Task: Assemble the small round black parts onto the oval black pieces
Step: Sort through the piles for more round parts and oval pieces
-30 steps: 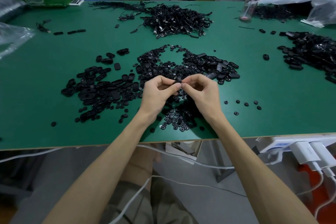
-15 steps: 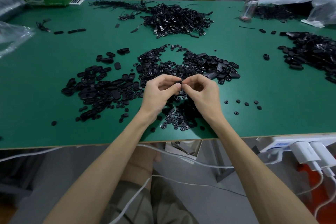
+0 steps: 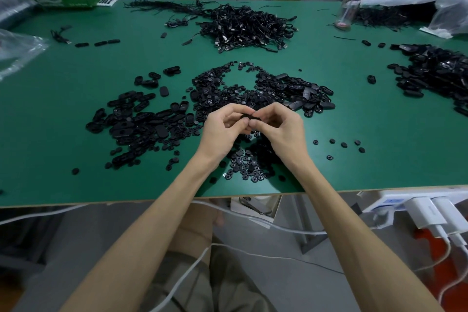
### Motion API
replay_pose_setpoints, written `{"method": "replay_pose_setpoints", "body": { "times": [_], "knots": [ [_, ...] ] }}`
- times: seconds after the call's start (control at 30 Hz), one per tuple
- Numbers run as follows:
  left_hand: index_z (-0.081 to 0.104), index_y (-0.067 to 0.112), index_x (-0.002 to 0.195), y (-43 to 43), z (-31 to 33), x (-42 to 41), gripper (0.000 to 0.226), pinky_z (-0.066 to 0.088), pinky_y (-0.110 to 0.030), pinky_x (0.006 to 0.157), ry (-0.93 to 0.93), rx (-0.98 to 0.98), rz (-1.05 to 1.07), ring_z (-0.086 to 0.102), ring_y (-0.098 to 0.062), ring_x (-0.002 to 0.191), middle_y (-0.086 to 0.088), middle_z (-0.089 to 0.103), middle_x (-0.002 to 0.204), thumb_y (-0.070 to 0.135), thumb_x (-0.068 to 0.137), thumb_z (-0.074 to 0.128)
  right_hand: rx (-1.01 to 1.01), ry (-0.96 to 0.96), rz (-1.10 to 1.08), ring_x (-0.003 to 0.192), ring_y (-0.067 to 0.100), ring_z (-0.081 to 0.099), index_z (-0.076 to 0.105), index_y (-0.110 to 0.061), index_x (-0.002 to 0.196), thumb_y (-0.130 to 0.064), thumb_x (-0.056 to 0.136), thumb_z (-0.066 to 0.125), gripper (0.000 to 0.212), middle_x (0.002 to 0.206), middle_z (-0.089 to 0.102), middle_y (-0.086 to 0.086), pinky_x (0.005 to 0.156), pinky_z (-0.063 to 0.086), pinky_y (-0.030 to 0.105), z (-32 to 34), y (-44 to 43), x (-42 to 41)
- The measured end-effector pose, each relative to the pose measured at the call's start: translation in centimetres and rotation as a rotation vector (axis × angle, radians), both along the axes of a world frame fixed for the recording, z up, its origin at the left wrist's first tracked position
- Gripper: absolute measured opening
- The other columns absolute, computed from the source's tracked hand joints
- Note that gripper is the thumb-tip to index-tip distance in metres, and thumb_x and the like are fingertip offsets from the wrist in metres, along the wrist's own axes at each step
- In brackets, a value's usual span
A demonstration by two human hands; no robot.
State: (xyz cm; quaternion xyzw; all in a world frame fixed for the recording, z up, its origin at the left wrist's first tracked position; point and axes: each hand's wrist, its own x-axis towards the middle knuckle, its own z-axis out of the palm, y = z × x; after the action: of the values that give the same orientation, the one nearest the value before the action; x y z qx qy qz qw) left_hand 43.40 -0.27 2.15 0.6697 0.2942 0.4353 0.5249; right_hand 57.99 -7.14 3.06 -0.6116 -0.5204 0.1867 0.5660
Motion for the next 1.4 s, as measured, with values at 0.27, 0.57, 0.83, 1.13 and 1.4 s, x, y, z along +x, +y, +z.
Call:
{"method": "replay_pose_setpoints", "body": {
  "times": [0.27,0.57,0.83,1.13,1.4],
  "knots": [
    [0.074,0.006,0.108,-0.01,-0.07,0.00,0.017,0.063,-0.034,0.081,0.018,-0.022,0.068,0.078,-0.025,0.084,-0.014,0.078,0.093,-0.002,0.093,0.072,-0.006,0.021,0.038,0.083,0.016,0.072,0.079,-0.012,0.099,-0.004,0.089,0.077,0.013,0.089,0.077,-0.001,0.079,0.057,0.028,-0.11,0.12,0.24],
    [0.074,0.014,0.102,-0.20,0.00,0.13,0.015,0.063,-0.041,0.087,0.122,0.035,0.138,0.077,-0.022,0.085,-0.007,0.079,0.090,0.004,0.091,0.074,0.001,0.027,0.062,0.082,0.020,0.072,0.077,-0.011,0.099,0.000,0.089,0.073,0.015,0.087,0.077,0.004,0.077,0.059,0.031,-0.08,0.10,0.12],
    [0.073,0.014,0.099,-0.49,0.43,0.26,0.014,0.061,-0.036,0.083,0.206,0.082,0.185,0.073,-0.025,0.087,-0.005,0.076,0.091,0.004,0.090,0.072,-0.002,0.033,0.081,0.076,0.014,0.066,0.074,-0.011,0.094,-0.002,0.088,0.076,0.012,0.084,0.074,0.004,0.072,0.055,0.030,-0.22,0.13,0.03],
    [0.074,0.000,0.105,-0.37,0.43,-0.18,0.012,0.064,-0.035,0.078,0.016,-0.009,0.141,0.078,-0.024,0.078,-0.013,0.078,0.086,-0.002,0.092,0.073,0.025,0.035,0.064,0.086,0.027,0.070,0.075,-0.016,0.104,-0.003,0.092,0.070,0.019,0.089,0.075,0.007,0.082,0.060,0.047,-0.06,0.03,0.11],
    [0.075,0.008,0.104,-0.41,0.40,-0.05,0.011,0.061,-0.032,0.081,0.081,0.058,0.142,0.075,-0.018,0.084,-0.005,0.078,0.091,0.005,0.093,0.074,0.026,0.000,0.053,0.088,0.022,0.072,0.076,-0.020,0.099,-0.005,0.097,0.065,0.019,0.093,0.076,-0.003,0.080,0.060,0.047,-0.33,0.16,0.19]
  ]
}}
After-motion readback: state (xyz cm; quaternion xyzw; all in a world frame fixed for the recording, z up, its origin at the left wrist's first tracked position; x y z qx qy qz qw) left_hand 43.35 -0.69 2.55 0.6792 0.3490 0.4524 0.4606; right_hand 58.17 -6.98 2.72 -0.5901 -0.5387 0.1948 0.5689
